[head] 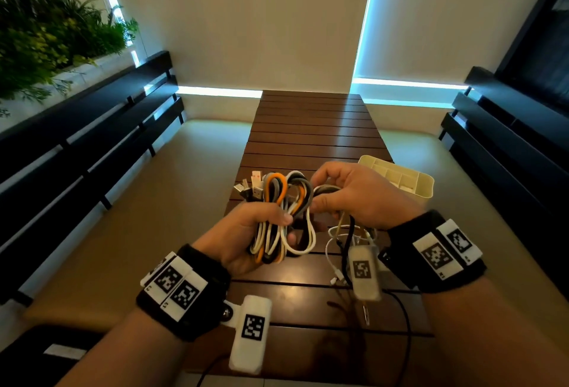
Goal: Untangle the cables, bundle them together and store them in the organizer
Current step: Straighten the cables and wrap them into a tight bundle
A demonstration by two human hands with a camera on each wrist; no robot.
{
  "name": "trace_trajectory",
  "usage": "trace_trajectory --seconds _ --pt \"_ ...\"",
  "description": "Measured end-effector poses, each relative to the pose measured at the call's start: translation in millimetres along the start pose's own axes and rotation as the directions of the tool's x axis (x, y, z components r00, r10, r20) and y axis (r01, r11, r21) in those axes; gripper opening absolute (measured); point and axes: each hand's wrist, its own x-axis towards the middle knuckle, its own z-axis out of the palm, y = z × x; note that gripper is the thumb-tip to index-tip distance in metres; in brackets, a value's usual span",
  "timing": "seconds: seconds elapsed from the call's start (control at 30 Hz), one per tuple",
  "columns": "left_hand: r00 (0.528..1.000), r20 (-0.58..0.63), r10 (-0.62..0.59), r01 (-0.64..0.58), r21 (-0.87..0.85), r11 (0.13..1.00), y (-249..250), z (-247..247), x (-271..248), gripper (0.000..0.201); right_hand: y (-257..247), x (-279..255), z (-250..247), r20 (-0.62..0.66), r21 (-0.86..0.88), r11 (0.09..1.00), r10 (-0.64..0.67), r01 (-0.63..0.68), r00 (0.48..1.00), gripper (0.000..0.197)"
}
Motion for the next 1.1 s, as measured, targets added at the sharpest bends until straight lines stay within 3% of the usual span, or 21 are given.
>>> trace_trajectory --seconds 0.2,0.4,0.5,0.6,0.67,0.77,0.87,1.1 --pt "0.996 0.083 -0.043 0.045 -0.017 0.999 -6.3 -1.2 -3.2 0.045 -0.6 4.1 0.5 0.008 -0.056 0.998 0.019 -0.019 1.000 0.035" --pt "0.995 -0.098 0.008 -0.015 -0.077 0.997 -15.4 -1.1 3.7 0.039 -3.1 3.5 5.4 -0.193 -0.331 0.943 -0.072 0.005 0.979 0.041" --pt "0.982 -0.187 0.019 -0.041 -0.116 0.992 -16.1 -1.3 7.0 0.034 -5.5 3.9 7.4 -0.175 -0.379 0.924 -0.028 -0.041 0.984 0.041" --pt "0.976 -0.218 0.023 -0.061 -0.169 0.984 -14.4 -4.7 10.0 0.051 -2.5 1.4 16.0 -0.070 -0.329 0.923 0.187 -0.200 0.980 0.027" --pt "0.976 -0.215 0.039 -0.077 -0.172 0.982 -11.8 -5.4 10.9 0.049 -2.9 -1.6 24.7 -0.031 -0.175 0.955 0.237 -0.239 0.971 0.015" --pt "0.968 -0.238 0.076 -0.107 -0.120 0.987 -10.5 -4.8 11.3 0.042 -6.6 -2.9 30.3 -0.089 0.062 0.971 0.237 -0.232 0.967 0.015" --pt "0.967 -0.232 0.108 -0.129 -0.074 0.989 -10.6 -4.0 11.2 0.041 -14.0 -5.5 29.5 -0.110 0.180 0.963 0.221 -0.199 0.969 0.024" --pt "0.965 -0.180 0.190 -0.187 0.032 0.982 -3.0 -5.6 8.6 0.046 -19.8 -13.3 29.7 -0.142 0.202 0.977 0.096 -0.066 0.985 0.026"
